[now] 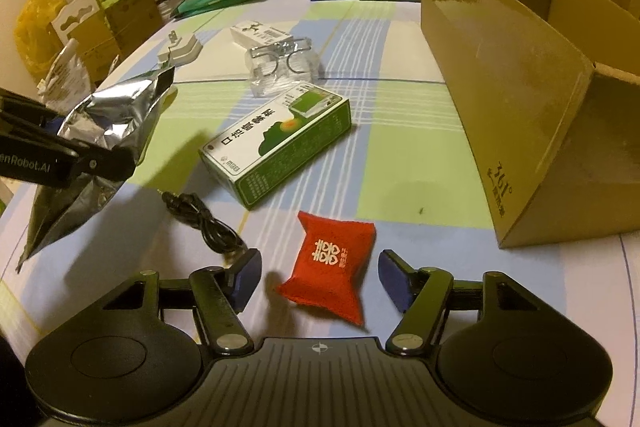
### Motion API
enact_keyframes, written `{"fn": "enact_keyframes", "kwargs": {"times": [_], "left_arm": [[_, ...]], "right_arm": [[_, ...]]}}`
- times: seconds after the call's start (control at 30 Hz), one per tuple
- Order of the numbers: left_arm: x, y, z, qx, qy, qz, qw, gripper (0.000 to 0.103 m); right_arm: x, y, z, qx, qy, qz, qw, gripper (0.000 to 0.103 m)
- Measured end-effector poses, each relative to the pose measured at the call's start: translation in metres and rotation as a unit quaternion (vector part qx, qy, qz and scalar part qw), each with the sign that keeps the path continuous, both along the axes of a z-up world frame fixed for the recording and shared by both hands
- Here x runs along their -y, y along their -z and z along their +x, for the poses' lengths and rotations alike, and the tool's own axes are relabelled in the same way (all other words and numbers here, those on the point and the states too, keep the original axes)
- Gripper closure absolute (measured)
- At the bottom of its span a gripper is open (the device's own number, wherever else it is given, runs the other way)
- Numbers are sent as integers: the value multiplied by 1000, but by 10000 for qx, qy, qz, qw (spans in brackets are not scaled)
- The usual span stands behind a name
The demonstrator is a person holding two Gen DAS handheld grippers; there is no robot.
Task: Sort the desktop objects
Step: 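Lift and carry the tea pouch and candy packet over the cardboard box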
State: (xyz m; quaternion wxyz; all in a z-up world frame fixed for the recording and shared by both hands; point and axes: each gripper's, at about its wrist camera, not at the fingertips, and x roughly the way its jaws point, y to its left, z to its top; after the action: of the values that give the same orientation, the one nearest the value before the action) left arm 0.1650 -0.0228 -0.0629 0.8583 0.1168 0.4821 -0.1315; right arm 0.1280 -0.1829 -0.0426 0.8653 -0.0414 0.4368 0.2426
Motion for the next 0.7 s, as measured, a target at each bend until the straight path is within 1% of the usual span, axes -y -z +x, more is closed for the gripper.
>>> {"fn": "enact_keyframes", "kwargs": {"times": [0.13,0.23,0.3,0.33,0.37,0.53,0.7], "left_arm": [[2,7,-3,-64,-37,-51,10000,60],[4,10,-5,-99,-34,-96,9999,60],[6,11,-7,-118,-23,-131,9998,60],[7,12,-8,-125,-16,-148,9998,60],[8,12,-8,-133,-13,-165,9998,60],[10,12,-11,-141,-30,-207,9997,60],[14,7,-18,-114,4,-229,9997,60]], "right_arm": [[-2,3,2,0,30,-29,10000,48],[-5,4,2,103,50,-134,9998,52],[-6,5,2,153,61,-182,9997,60],[-5,5,2,174,69,-199,9996,70],[-5,5,2,177,76,-196,9996,74],[0,0,-2,254,108,-186,9994,76],[5,-15,-9,412,132,-155,9989,76]]}}
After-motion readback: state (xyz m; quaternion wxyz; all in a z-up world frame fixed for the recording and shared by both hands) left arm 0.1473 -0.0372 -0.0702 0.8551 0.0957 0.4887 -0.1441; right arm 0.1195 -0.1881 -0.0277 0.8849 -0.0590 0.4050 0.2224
